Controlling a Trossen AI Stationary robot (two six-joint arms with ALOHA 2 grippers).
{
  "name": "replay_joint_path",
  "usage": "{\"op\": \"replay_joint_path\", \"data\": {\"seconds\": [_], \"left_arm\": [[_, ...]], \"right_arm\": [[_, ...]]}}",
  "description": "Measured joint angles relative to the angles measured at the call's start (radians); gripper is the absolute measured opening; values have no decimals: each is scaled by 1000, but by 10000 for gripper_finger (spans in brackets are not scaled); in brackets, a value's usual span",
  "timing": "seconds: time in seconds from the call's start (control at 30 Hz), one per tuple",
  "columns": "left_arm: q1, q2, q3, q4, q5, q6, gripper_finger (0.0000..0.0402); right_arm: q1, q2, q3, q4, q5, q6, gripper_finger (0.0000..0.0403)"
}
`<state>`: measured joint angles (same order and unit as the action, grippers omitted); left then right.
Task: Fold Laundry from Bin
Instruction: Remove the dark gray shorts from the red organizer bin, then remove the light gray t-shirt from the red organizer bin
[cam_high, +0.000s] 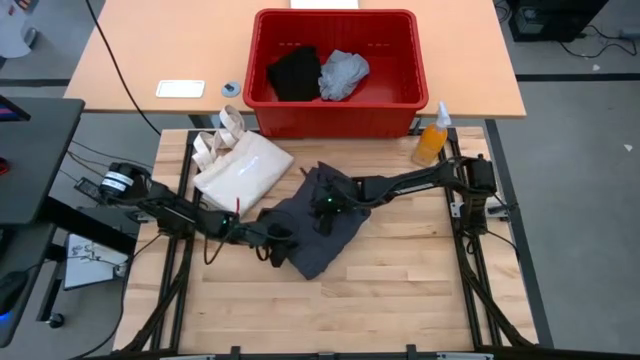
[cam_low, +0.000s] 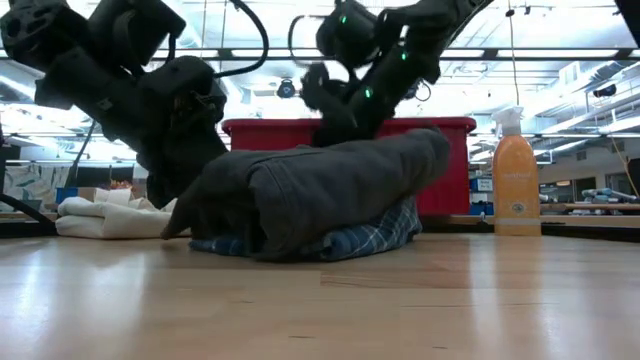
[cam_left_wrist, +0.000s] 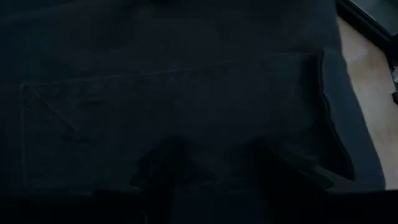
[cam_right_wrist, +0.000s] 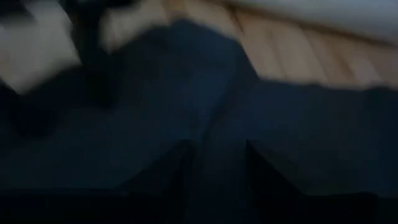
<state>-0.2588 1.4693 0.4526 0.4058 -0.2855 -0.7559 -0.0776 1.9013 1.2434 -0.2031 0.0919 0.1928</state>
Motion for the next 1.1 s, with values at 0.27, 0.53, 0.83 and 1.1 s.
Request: {"op": "replay_joint_path", "data": {"seconds": [0.27,0.53,0.83,1.1], "left_arm": [[-35,0,0,-5,-7,-3,219],[-38,1,-1,-1,19,-31,219],[-39,-39,-2,74,73,-41,219],[-29,-173,-2,81,70,82,219]], "right_arm": [[-90,3,1,-106,195,-70,165],[-210,-89,-1,-246,386,-61,165],[-262,-451,0,-182,286,-91,165],[-251,-711,0,-145,26,33,165]]}}
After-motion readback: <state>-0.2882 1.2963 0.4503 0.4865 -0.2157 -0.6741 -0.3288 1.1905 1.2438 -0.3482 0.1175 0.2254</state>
